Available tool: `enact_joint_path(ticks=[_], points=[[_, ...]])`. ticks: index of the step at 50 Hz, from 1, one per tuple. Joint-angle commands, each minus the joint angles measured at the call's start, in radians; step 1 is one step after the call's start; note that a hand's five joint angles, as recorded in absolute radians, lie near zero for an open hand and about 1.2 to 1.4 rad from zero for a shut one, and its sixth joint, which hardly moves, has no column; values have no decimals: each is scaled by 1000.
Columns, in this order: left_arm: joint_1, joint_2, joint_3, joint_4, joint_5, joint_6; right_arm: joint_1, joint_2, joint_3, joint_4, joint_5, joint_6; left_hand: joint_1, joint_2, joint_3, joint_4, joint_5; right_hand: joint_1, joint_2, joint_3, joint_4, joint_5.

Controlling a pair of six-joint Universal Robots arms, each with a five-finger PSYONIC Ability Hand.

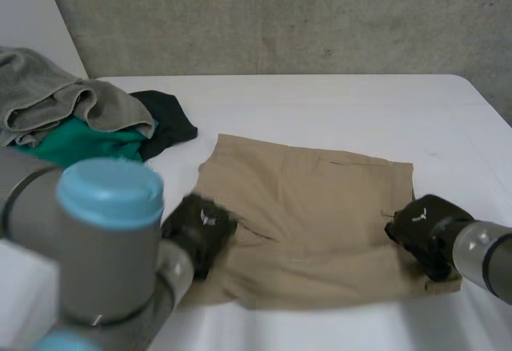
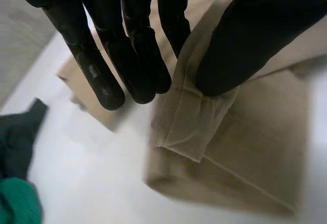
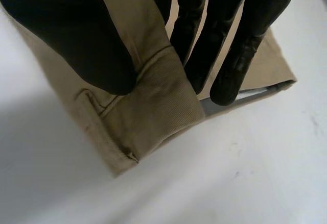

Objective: Fold the laundry.

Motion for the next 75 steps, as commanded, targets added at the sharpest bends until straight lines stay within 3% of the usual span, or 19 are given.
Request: enact_joint_path(ticks=[1,5,9,19,20,21,23,24,27,33,39,44,50,57,61,62,64,69,75], points=[[44,-168,282,168,3,66,5,75,-108,-171,3,130,262,202,206,198,232,409,221,217,211,226],[81,-258,404,393,17,208,8,163,-198,-319,12,159,262,202,206,198,232,409,221,217,211,226],[96,-378,515,519,57,313,11,252,-271,-442,45,155,262,202,206,198,232,409,221,217,211,226],[113,-671,847,528,85,329,14,544,-471,-723,127,115,262,202,206,198,232,409,221,217,211,226],[113,-703,884,530,88,330,17,588,-496,-754,127,97,254,194,198,189,224,-328,-516,-520,-527,-512],[112,-715,895,532,91,332,19,608,-508,-760,130,87,-173,-234,-230,-238,-204,-813,-1001,-1005,-1011,-996],[107,-720,893,536,95,335,20,635,-526,-766,133,63,-826,-886,-883,-891,-857,-813,-1001,-1005,-1011,-996],[105,-716,881,550,98,335,22,639,-529,-766,131,57,-954,-1015,-1011,-1019,-985,-813,-1001,-1005,-1011,-996],[95,-690,850,582,94,333,23,610,-519,-765,136,78,-959,-1020,-1016,-1024,-990,-813,-1001,-1005,-1011,-996],[82,-501,621,660,89,323,5,409,-412,-694,133,214,-959,-1020,-1016,-1024,-990,-813,-1001,-1005,-1011,-996],[69,-346,375,682,83,315,-32,230,-332,-377,89,355,-959,-1020,-1016,-1024,-990,-813,-1001,-1005,-1011,-996],[58,-228,217,676,72,243,-104,210,-254,-208,-5,425,-959,-1020,-1016,-1024,-990,-805,-994,-998,-1004,-989],[59,-139,89,673,75,106,-152,208,-125,-278,-135,426,-959,-1020,-1016,-1024,-990,-700,-888,-892,-898,-883],[61,-134,51,665,75,69,-147,282,-74,-467,-132,422,-959,-1020,-1016,-1024,-990,-623,-812,-816,-822,-807],[61,-139,48,665,74,68,-144,357,-94,-508,-119,383,-959,-1020,-1016,-1024,-990,-412,-601,-605,-611,-596],[61,-139,48,665,74,68,-144,369,-98,-510,-114,368,-959,-1020,-1016,-1024,-990,-327,-516,-520,-526,-511],[61,-139,48,665,74,68,-145,386,-114,-510,-85,322,-959,-1020,-1016,-1024,-990,406,217,214,207,222],[61,-131,48,665,72,66,-164,345,-86,-524,-40,290,-959,-1020,-1016,-1024,-990,409,221,217,211,226],[62,-93,37,645,72,66,-251,115,-36,-521,-47,250,-959,-1020,-1016,-1024,-990,409,221,217,211,226]])
